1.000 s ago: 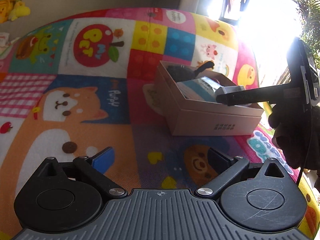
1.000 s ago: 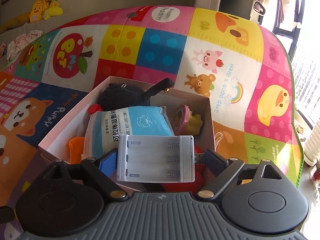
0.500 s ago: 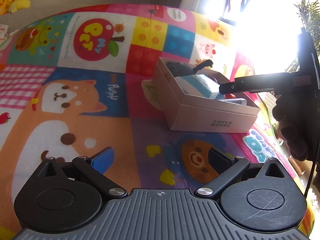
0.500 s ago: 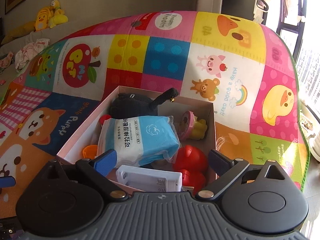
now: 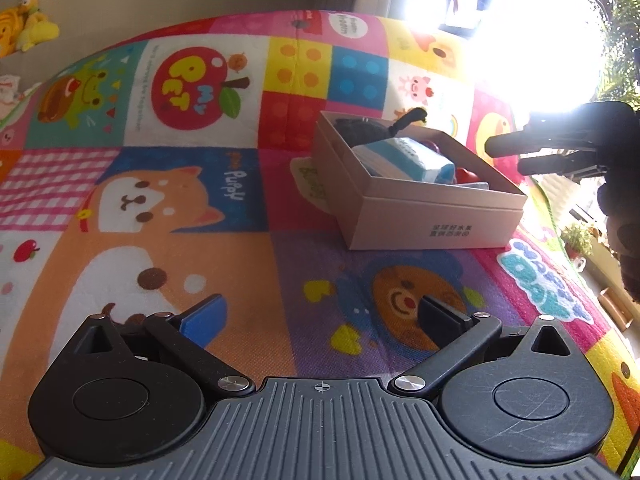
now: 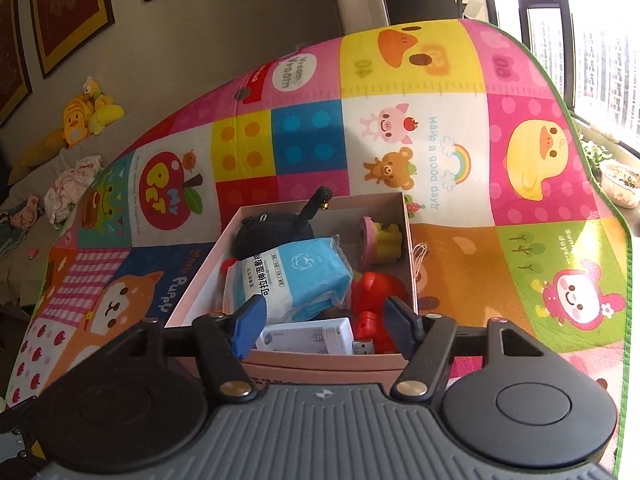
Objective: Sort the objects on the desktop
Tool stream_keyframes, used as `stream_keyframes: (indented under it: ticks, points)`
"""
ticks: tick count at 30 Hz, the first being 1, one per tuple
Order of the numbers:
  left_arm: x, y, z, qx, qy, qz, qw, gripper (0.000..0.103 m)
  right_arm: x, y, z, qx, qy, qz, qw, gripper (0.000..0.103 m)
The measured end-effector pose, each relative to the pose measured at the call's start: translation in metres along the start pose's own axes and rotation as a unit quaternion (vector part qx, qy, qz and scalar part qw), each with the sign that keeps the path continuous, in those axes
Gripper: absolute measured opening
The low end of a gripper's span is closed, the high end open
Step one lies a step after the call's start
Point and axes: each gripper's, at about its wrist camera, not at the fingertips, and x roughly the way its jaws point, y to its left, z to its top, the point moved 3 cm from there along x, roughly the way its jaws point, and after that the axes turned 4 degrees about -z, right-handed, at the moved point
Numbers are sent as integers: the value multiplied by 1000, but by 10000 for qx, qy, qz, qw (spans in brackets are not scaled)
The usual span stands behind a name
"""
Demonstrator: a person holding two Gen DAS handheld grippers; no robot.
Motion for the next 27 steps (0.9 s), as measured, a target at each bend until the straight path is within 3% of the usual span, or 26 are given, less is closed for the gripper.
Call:
stream_keyframes:
  ticks: [1,5,11,15,18,27]
  points:
    - [1,-1,-1,18,71,-1,10000,103,-11,0,-9,-11,-53,72,10000,103]
    - [-2,-9,-7,284,-29,260,9993,103,-33,7,-55,-77,212,253,9994,103]
    - [-1,-11,-10,290,-131,559,9979,103,-13,19,-119,-215,910,-222,9954,103]
    - [12,-9,-15,366,20,898,9953,103,-3,38,-127,-949,805,-607,9904,103]
    - [21,-7,-15,301,167,1090,9934,103,6,39,-122,-937,750,-538,9913,103]
    - [26,0,-13,121,165,1114,9936,103,21,35,-115,-933,424,-357,9941,103]
